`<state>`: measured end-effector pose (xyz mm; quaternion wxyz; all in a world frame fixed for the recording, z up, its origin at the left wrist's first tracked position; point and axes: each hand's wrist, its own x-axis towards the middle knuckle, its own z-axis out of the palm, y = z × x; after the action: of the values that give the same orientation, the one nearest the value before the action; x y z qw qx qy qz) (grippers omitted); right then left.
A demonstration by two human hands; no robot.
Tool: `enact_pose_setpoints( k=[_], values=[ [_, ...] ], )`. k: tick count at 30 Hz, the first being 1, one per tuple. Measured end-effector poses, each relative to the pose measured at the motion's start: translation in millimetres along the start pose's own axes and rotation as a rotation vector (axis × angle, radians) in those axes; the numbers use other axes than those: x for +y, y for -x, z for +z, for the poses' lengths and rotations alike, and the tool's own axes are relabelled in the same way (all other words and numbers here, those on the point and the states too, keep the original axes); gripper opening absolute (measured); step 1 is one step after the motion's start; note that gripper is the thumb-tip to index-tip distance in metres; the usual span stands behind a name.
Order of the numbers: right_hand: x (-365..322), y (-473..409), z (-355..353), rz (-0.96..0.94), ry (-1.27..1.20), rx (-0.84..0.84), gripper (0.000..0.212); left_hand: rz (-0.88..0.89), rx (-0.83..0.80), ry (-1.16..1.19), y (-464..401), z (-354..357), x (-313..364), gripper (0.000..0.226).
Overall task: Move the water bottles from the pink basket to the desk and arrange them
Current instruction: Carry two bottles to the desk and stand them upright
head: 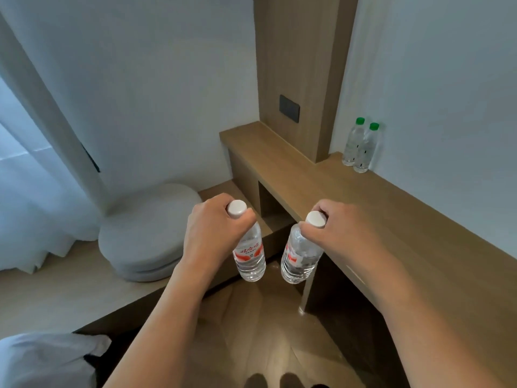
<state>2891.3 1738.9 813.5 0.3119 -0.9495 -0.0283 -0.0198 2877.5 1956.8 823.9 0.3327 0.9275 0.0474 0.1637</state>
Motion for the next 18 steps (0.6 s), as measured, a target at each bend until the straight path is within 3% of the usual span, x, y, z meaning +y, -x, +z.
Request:
enact_pose_setpoints(
  k=[9, 18],
  values=[
    [5.9, -138.5, 30.4, 0.064, -0.005, -0.003, 0.02, 0.002, -0.065, 0.008, -142.4, 58.5, -34.5, 0.019],
    [35.2, -268.2, 21.3, 0.171, -0.065, 0.064, 0.026, 0.103, -0.131, -0.038, -282.0, 108.6, -17.1, 0.02]
  ],
)
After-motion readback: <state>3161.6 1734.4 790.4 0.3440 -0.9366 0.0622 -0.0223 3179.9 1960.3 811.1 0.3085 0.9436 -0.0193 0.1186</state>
